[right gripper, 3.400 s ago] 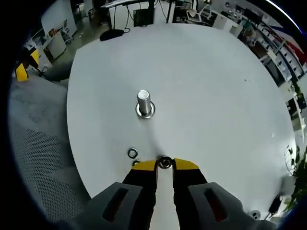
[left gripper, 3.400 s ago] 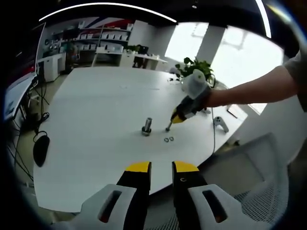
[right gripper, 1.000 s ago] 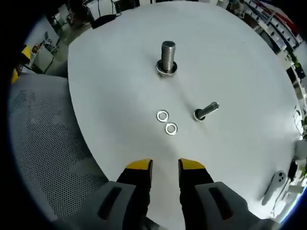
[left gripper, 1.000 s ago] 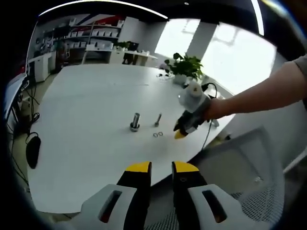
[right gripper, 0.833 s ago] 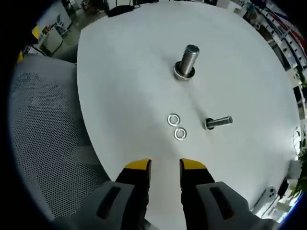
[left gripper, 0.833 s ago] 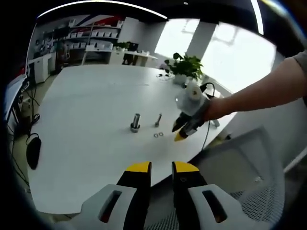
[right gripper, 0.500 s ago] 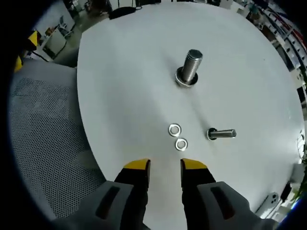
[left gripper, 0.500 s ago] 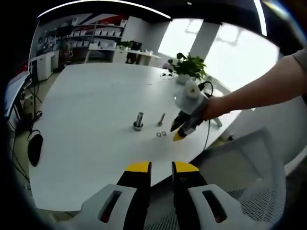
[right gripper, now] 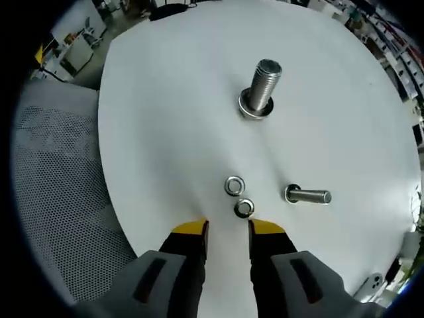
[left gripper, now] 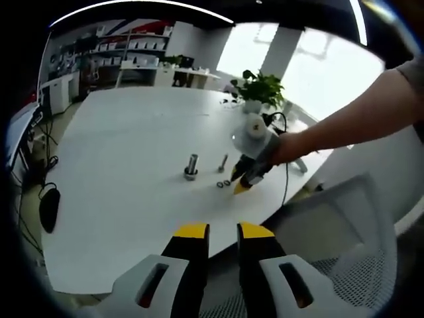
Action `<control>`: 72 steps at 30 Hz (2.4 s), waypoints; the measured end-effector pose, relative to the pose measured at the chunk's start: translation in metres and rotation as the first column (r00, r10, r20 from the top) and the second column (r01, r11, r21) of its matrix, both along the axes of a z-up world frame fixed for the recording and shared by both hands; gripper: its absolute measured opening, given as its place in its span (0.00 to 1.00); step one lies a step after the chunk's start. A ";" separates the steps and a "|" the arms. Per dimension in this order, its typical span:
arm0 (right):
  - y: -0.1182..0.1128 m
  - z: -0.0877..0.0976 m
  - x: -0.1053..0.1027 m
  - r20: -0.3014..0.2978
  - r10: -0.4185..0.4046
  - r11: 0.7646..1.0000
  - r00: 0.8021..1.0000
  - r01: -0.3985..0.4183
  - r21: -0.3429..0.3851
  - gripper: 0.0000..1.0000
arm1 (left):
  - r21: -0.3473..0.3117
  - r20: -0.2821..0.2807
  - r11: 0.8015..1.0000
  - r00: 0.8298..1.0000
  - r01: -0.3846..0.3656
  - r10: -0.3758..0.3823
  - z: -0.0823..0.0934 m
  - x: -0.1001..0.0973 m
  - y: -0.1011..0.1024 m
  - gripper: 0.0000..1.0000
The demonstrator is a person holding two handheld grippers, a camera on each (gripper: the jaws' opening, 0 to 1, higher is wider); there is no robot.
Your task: Place the washer onto the threaded stud by aligning its center hole with the stud, sliding it down to the base, and recovering from edge contact or off-axis alignment until the washer reaches the visible bottom stop.
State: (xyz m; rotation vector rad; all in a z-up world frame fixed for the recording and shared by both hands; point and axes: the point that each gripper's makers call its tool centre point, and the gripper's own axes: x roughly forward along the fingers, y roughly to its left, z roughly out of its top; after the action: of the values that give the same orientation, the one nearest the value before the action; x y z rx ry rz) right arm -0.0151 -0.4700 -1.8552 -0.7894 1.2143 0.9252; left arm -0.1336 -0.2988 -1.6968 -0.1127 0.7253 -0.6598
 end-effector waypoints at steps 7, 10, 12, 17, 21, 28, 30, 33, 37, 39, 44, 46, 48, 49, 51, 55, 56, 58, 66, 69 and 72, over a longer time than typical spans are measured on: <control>0.006 0.000 0.014 -0.001 -0.038 0.999 0.999 0.038 0.019 0.23 | -0.002 -0.006 1.000 1.000 0.023 -0.024 0.000 -0.001 -0.004 0.13; 0.005 -0.001 0.014 -0.008 0.000 1.000 1.000 0.000 0.016 0.21 | -0.015 -0.001 1.000 1.000 0.008 -0.008 0.002 0.001 -0.002 0.13; 0.004 -0.001 0.016 -0.016 0.033 0.999 0.999 -0.033 -0.003 0.19 | -0.018 0.001 1.000 1.000 0.001 -0.001 0.002 0.001 -0.002 0.13; 0.007 -0.001 0.014 -0.024 0.105 0.993 0.994 -0.106 -0.052 0.19 | -0.013 -0.007 1.000 1.000 0.011 -0.011 0.000 -0.001 -0.003 0.13; 0.008 -0.001 0.017 -0.046 0.115 0.989 0.992 -0.119 -0.090 0.16 | -0.007 -0.010 1.000 1.000 0.019 -0.019 0.000 -0.002 -0.004 0.13; 0.007 -0.003 0.019 -0.115 0.122 0.970 0.986 -0.143 -0.199 0.14 | -0.002 -0.013 1.000 1.000 0.023 -0.023 -0.001 -0.002 -0.004 0.13; 0.008 -0.003 0.019 -0.118 0.113 0.967 0.987 -0.136 -0.216 0.14 | -0.002 -0.017 1.000 0.999 0.028 -0.028 -0.002 -0.003 -0.004 0.13; 0.007 -0.001 0.017 -0.110 0.121 0.964 0.987 -0.143 -0.226 0.14 | 0.000 -0.014 1.000 1.000 0.028 -0.028 -0.001 -0.002 -0.005 0.13; 0.004 -0.001 0.017 -0.073 0.095 0.972 0.993 -0.108 -0.210 0.13 | -0.006 -0.013 1.000 1.000 0.018 -0.018 -0.001 -0.001 -0.003 0.13; 0.005 -0.001 0.016 -0.048 0.104 0.971 0.993 -0.112 -0.213 0.13 | -0.005 -0.011 1.000 1.000 0.017 -0.017 0.000 -0.001 -0.003 0.12; 0.006 -0.002 0.018 -0.025 0.048 0.976 0.999 -0.052 -0.213 0.13 | -0.004 -0.013 1.000 1.000 0.017 -0.017 -0.001 -0.001 -0.003 0.12; 0.005 -0.001 0.018 -0.003 0.033 0.982 0.999 -0.033 -0.189 0.13 | -0.007 -0.014 1.000 1.000 0.013 -0.013 -0.001 -0.001 -0.002 0.12; 0.006 0.000 0.017 0.037 0.017 0.990 0.999 -0.011 -0.142 0.13 | -0.006 -0.010 1.000 1.000 0.013 -0.013 0.000 -0.001 -0.003 0.12; 0.006 0.000 0.018 0.050 0.006 0.993 0.999 0.000 -0.117 0.13 | -0.005 -0.011 1.000 1.000 0.013 -0.013 0.000 -0.001 -0.002 0.12; 0.005 0.001 0.018 0.050 -0.060 0.998 0.997 0.062 -0.031 0.13 | -0.005 -0.014 1.000 1.000 0.010 -0.010 -0.001 -0.001 -0.002 0.12; -0.006 0.001 0.022 0.037 -0.211 0.977 0.977 0.209 0.051 0.12 | -0.013 -0.005 1.000 1.000 0.005 -0.005 0.001 0.001 -0.002 0.12; -0.007 0.001 0.020 0.045 -0.191 0.981 0.981 0.189 0.040 0.12 | -0.015 -0.004 1.000 1.000 0.005 -0.005 0.001 0.001 -0.002 0.12; -0.005 0.002 0.017 0.065 -0.160 0.987 0.985 0.159 0.033 0.12 | -0.016 -0.006 1.000 1.000 0.009 -0.010 0.001 0.000 -0.003 0.12; -0.007 0.017 0.027 0.085 -0.197 0.979 0.977 0.191 0.078 0.13 | -0.015 0.009 1.000 1.000 0.006 -0.006 0.003 0.001 -0.002 0.12; -0.007 0.029 0.034 0.104 -0.193 0.978 0.976 0.183 0.098 0.13 | -0.018 -0.001 1.000 1.000 0.004 -0.004 0.002 0.000 -0.002 0.12; -0.011 0.036 0.042 0.114 -0.185 0.980 0.976 0.174 0.097 0.13 | -0.008 -0.003 1.000 1.000 0.014 -0.014 0.001 0.000 -0.003 0.12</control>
State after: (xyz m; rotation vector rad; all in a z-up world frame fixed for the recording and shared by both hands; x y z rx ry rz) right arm 0.0264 -0.4809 -1.8190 -0.6466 1.1111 0.7648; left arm -0.1339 -0.3018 -1.6956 -0.1164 0.7270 -0.6762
